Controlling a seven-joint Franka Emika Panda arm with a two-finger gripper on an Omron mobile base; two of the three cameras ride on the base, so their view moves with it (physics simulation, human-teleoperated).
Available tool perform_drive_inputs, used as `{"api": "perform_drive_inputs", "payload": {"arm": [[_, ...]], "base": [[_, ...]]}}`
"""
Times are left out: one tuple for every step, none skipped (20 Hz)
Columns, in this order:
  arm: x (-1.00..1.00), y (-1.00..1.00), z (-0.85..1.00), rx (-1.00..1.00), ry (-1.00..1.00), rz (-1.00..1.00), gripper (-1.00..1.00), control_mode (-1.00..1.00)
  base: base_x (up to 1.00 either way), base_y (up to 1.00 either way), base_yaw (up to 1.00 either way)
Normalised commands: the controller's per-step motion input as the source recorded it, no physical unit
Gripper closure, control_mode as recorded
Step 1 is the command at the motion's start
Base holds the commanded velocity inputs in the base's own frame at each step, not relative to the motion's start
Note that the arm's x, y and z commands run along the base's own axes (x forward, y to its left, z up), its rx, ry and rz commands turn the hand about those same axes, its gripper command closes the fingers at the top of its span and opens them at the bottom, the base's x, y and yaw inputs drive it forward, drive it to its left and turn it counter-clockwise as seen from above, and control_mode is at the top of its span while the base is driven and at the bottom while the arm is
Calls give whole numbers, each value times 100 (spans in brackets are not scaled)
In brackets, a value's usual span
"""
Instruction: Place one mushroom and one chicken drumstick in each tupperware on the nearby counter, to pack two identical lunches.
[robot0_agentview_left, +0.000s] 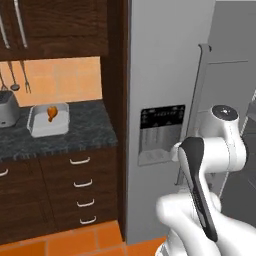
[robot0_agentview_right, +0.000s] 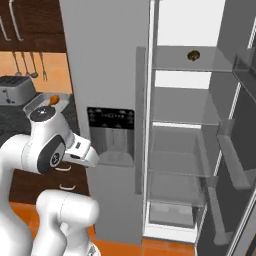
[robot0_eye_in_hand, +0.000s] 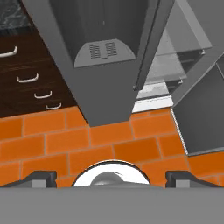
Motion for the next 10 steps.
{"api": "perform_drive_inputs", "payload": {"arm": [[0,0,0,0,0,0,-100,100],[0,0,0,0,0,0,-100,100],[0,0,0,0,0,0,-100,100],[0,0,0,0,0,0,-100,100],[0,0,0,0,0,0,-100,100],[0,0,0,0,0,0,-100,100],[0,0,0,0,0,0,-100,100],[0,0,0,0,0,0,-100,100],[0,0,0,0,0,0,-100,100],[0,0,0,0,0,0,-100,100]], "base": [[4,-81,0],[11,-74,1],[11,-63,0],[16,-49,0],[19,-39,0],[19,-43,0],[23,-43,0],[29,-44,0],[33,-43,0],[45,-55,-1]]}}
